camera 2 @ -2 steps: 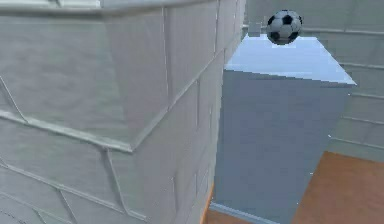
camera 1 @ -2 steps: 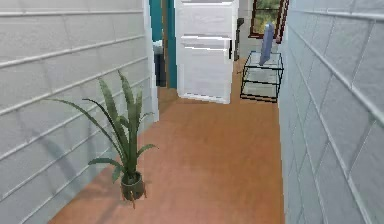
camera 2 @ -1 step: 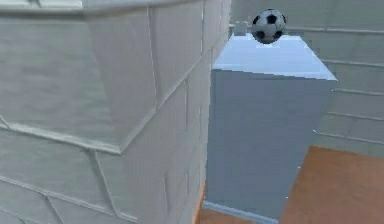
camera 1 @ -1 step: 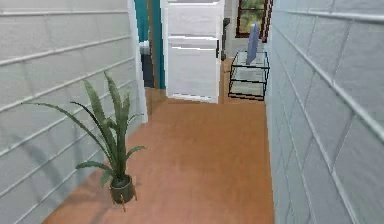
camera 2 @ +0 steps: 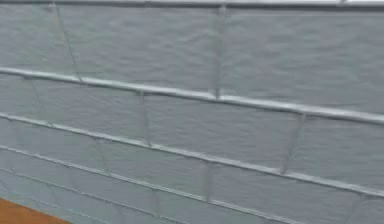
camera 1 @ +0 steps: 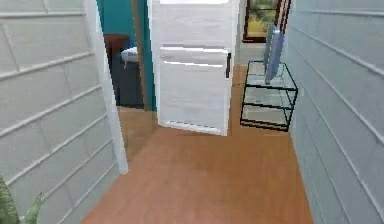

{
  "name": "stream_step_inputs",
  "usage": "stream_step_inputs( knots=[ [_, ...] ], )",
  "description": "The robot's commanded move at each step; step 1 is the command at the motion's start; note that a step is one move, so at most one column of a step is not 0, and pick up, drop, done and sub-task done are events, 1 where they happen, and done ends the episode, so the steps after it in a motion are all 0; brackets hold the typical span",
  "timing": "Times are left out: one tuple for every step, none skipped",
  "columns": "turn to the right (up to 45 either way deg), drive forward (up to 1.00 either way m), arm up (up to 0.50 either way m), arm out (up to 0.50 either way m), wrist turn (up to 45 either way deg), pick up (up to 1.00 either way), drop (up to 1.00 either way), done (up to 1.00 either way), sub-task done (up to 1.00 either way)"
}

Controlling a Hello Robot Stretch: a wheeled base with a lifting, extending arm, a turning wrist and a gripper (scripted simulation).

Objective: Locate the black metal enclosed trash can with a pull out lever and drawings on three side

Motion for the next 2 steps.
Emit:
stream_step_inputs(
  knots=[
    [3.0,0.00,0.00,0.00,0.0,0.00,0.00,0.00,0.00],
    [45.0,0.00,0.00,0.00,0.0,0.00,0.00,0.00,0.00]
  ],
)
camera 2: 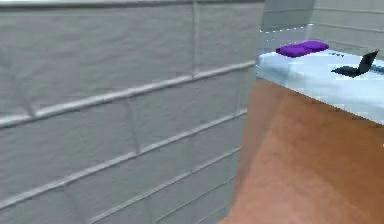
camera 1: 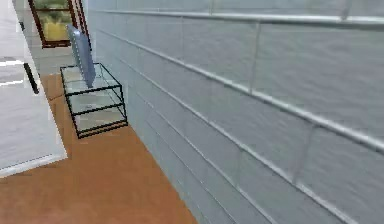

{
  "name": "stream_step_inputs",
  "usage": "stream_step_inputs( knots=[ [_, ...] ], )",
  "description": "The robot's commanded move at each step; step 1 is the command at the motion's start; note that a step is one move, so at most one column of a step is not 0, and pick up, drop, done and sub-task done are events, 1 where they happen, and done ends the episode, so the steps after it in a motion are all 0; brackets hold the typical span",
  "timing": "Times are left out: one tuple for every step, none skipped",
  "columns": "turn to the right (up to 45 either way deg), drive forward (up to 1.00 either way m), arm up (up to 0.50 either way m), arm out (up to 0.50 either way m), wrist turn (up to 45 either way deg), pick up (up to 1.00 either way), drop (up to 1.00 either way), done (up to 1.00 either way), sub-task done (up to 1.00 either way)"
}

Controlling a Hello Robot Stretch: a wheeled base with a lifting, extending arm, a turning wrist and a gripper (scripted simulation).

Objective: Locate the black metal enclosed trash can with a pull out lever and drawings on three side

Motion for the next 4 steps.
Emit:
stream_step_inputs(
  knots=[
    [45.0,0.00,0.00,0.00,0.0,0.00,0.00,0.00,0.00],
    [12.0,0.00,0.00,0.00,0.0,0.00,0.00,0.00,0.00],
    [0.0,0.05,0.00,0.00,0.0,0.00,0.00,0.00,0.00],
    [-45.0,0.00,0.00,0.00,0.0,0.00,0.00,0.00,0.00]
  ],
)
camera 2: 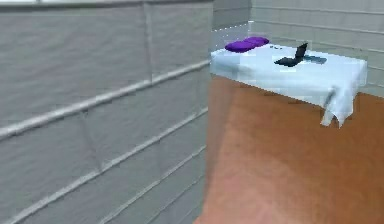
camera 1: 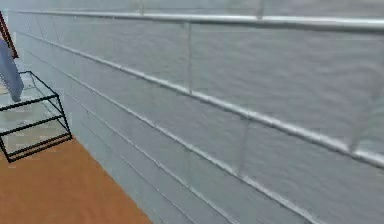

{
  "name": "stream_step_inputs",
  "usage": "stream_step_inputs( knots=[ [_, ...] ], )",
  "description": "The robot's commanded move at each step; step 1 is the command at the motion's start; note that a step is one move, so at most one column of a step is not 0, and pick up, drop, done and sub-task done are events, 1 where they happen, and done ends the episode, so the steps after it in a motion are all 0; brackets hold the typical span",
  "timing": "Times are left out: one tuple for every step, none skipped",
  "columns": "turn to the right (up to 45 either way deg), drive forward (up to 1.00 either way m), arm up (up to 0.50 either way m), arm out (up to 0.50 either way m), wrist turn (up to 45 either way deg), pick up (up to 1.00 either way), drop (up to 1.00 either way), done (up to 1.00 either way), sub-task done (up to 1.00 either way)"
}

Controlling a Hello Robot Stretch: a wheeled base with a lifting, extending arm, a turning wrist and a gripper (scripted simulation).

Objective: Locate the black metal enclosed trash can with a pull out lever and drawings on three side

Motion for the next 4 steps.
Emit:
stream_step_inputs(
  knots=[
    [-45.0,0.00,0.00,0.00,0.0,0.00,0.00,0.00,0.00],
    [-9.0,0.00,0.00,0.00,0.0,0.00,0.00,0.00,0.00],
    [0.0,0.30,0.00,0.00,0.0,0.00,0.00,0.00,0.00],
    [-30.0,0.00,0.00,0.00,0.0,0.00,0.00,0.00,0.00]
  ],
)
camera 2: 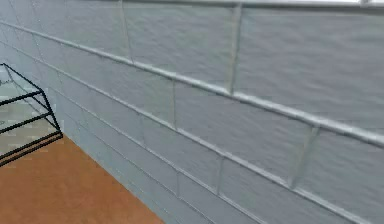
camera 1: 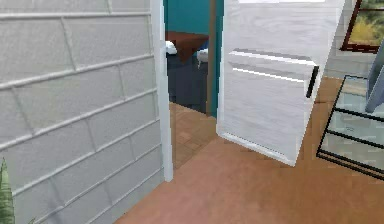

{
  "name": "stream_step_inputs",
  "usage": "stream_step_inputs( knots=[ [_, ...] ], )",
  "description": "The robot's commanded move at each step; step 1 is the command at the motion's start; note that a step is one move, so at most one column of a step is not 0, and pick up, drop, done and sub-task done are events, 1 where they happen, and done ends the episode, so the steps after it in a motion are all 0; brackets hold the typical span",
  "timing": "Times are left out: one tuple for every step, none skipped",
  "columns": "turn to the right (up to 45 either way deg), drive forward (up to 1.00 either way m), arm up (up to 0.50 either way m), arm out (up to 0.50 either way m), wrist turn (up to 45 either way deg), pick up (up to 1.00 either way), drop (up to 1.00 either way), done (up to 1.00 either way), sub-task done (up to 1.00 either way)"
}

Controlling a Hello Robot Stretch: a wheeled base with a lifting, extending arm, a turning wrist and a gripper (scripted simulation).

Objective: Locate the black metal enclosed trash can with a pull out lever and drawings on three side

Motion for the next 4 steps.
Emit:
stream_step_inputs(
  knots=[
    [0.0,0.05,0.00,0.00,0.0,0.00,0.00,0.00,0.00],
    [6.0,0.00,0.00,0.00,0.0,0.00,0.00,0.00,0.00],
    [0.0,1.00,0.00,0.00,0.0,0.00,0.00,0.00,0.00],
    [6.0,0.00,0.00,0.00,0.0,0.00,0.00,0.00,0.00]
  ],
)
